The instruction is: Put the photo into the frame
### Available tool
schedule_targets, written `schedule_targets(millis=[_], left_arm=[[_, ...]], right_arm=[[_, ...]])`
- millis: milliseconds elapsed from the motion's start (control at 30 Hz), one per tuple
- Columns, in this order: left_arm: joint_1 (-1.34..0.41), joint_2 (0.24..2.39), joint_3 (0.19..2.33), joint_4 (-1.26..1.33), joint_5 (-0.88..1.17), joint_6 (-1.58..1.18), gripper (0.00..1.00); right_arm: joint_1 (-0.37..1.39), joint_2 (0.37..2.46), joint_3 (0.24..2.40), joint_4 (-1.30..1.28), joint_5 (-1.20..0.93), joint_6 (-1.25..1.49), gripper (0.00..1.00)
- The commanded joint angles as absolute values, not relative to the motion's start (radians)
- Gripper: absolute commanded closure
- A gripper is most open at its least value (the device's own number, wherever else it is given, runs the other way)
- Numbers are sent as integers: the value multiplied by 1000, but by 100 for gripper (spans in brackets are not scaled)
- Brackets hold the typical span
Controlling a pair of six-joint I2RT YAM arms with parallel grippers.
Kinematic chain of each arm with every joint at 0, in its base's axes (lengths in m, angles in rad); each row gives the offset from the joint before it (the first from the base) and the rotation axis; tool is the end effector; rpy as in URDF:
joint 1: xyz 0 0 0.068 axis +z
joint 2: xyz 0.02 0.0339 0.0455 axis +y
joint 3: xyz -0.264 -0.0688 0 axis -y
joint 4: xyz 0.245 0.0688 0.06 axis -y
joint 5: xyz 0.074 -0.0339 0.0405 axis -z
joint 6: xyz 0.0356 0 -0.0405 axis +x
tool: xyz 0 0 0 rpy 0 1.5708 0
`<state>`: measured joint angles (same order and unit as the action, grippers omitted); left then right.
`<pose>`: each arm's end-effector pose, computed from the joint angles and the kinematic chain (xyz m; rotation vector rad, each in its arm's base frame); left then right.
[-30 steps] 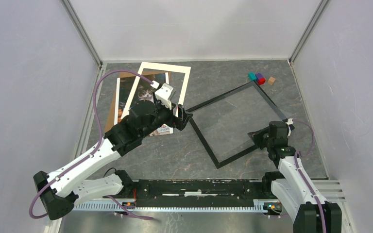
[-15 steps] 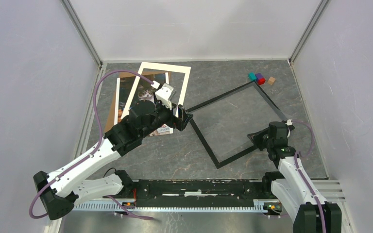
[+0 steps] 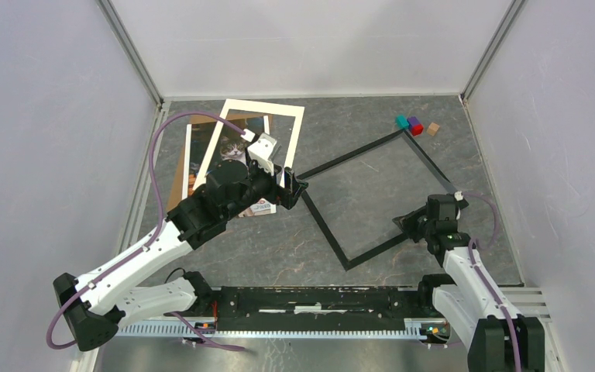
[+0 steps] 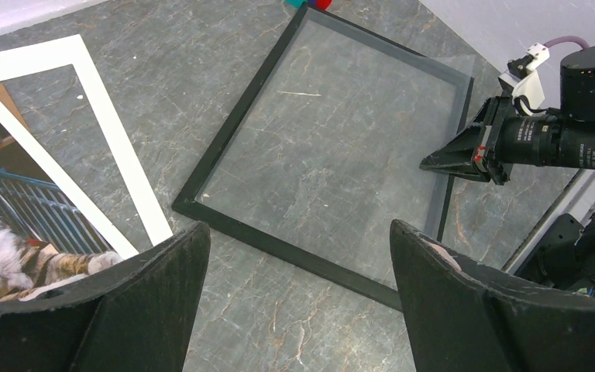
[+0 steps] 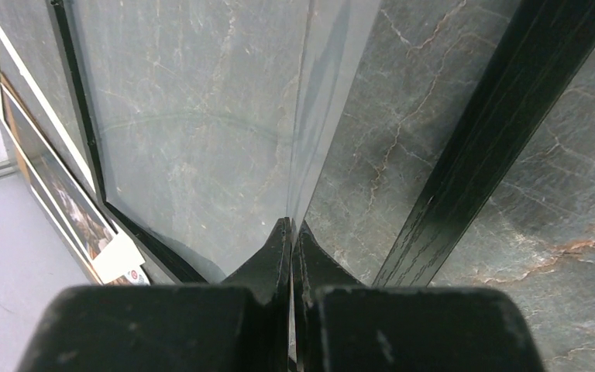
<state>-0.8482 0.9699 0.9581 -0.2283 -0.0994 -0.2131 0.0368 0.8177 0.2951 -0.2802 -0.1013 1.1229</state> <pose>0.1499 -0.1647 0.3623 0.5114 1.7884 -0.6584 0.1575 0.0094 0.1571 1.2349 2.1440 0.6525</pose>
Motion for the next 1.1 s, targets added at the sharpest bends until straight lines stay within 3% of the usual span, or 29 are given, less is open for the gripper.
schedule_targets(millis=[0, 567, 867, 1067], left_arm=[[-845, 964, 951, -176, -88, -210, 8], [-847, 971, 951, -175, -81, -213, 8], [-847, 972, 951, -173, -79, -213, 8], [-847, 976, 951, -172, -74, -215, 8]], right_arm=[[34, 839, 336, -275, -147, 1068, 100], [5, 914, 341, -206, -253, 954, 98], [5, 912, 377, -269, -211, 869, 52], [5, 900, 434, -406, -175, 783, 34]])
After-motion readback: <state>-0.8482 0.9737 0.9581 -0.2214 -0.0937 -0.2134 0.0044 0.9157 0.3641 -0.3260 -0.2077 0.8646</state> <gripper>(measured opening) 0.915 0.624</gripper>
